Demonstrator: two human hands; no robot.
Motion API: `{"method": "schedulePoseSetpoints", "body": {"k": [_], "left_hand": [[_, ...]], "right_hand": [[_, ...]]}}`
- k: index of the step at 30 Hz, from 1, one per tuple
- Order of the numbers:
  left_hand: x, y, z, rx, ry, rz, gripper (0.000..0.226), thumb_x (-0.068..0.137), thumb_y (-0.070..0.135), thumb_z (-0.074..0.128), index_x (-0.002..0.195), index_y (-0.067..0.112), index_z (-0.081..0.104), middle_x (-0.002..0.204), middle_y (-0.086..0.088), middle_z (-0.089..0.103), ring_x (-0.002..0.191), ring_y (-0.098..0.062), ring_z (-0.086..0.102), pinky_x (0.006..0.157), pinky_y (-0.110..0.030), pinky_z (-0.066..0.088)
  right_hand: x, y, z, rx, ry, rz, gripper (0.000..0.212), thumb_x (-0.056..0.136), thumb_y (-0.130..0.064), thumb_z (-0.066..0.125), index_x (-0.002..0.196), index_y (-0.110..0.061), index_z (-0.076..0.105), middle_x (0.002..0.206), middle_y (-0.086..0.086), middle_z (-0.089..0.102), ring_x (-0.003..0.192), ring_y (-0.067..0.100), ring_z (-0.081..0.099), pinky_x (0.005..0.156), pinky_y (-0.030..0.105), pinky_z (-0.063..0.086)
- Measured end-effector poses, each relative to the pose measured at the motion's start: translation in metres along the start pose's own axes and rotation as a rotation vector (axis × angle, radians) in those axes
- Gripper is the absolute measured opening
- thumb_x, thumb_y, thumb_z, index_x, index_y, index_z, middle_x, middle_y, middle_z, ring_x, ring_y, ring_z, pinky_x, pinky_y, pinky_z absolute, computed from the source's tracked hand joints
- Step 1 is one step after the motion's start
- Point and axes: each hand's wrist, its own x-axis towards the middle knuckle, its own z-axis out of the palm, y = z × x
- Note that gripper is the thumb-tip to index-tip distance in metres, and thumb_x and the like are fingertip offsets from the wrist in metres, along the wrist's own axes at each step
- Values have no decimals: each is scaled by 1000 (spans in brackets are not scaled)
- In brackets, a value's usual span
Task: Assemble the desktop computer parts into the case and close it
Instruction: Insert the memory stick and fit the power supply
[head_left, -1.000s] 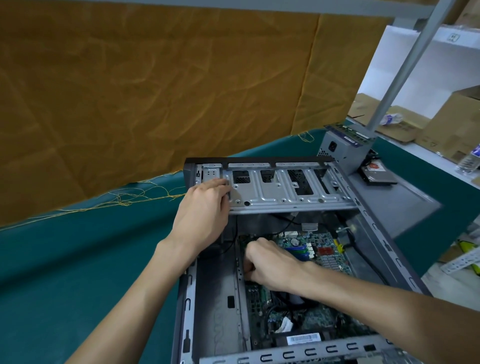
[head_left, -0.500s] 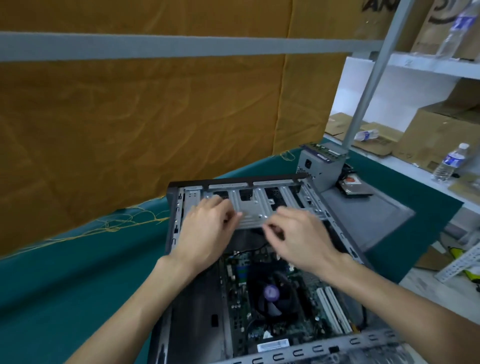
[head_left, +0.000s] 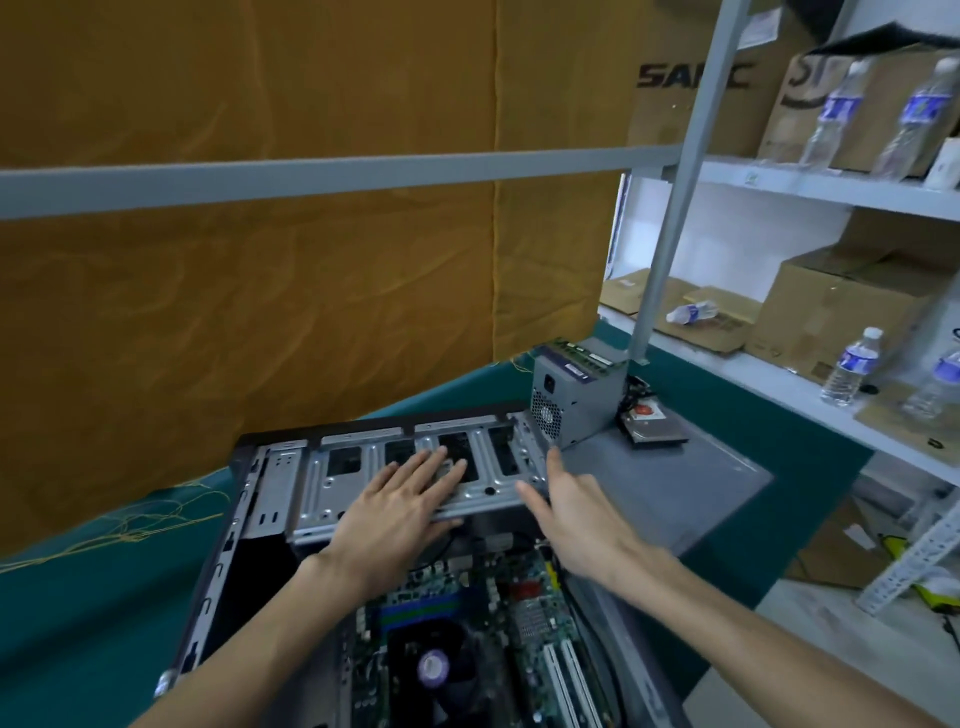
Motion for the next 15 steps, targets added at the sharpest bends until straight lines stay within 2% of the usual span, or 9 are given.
{"method": "schedulePoseSetpoints", "body": {"k": [4,7,9,11,13,14,15], "left_hand": [[17,-2,-10,-62,-43,-112,71,105,59,24,162,32,-7,170,8,-8,157,-13,-7,127,-35,3],[36,-3,-12,-64,-53,-182,74,104,59,27,163,27,-3,171,7,-5,157,-13,-4,128,-36,6],[47,-3,-11,-69,-30,-220,74,104,60,29,164,26,0,171,7,-1,157,-12,-1,128,-35,7],[52,-1,-7,-58,33,-251,74,103,62,31,164,28,6,170,10,5,157,-11,4,126,-34,10],[51,-1,-2,-40,89,-263,75,101,65,32,163,29,11,169,12,10,156,-8,8,125,-32,13],[50,-1,0,-42,109,-266,76,100,66,31,163,29,13,169,13,11,155,-6,8,125,-31,14],[49,-2,2,-48,123,-268,76,99,68,31,163,29,14,169,14,11,155,-5,8,125,-30,14]], "right_hand": [[33,0,-8,21,-25,-83,68,109,-48,33,159,-5,19,85,7,68,74,26,68,68,51,58],[60,5,-13,-30,-16,-109,65,109,-47,34,157,-5,24,98,14,69,84,32,68,71,49,56],[76,11,-15,-59,-37,-128,59,108,-48,34,150,-6,31,95,12,68,81,31,66,67,46,54],[90,19,-17,-31,-54,-152,49,108,-50,32,135,-11,45,82,6,67,70,25,64,61,42,51],[104,30,-24,-23,60,-171,42,109,-46,32,104,-13,58,72,0,63,62,20,64,58,39,54],[114,37,-30,-65,159,-174,39,109,-40,35,95,-15,61,75,-1,64,65,21,66,58,37,55],[124,45,-36,-133,258,-165,32,108,-33,41,95,-15,64,85,2,66,75,23,68,62,35,56]]}}
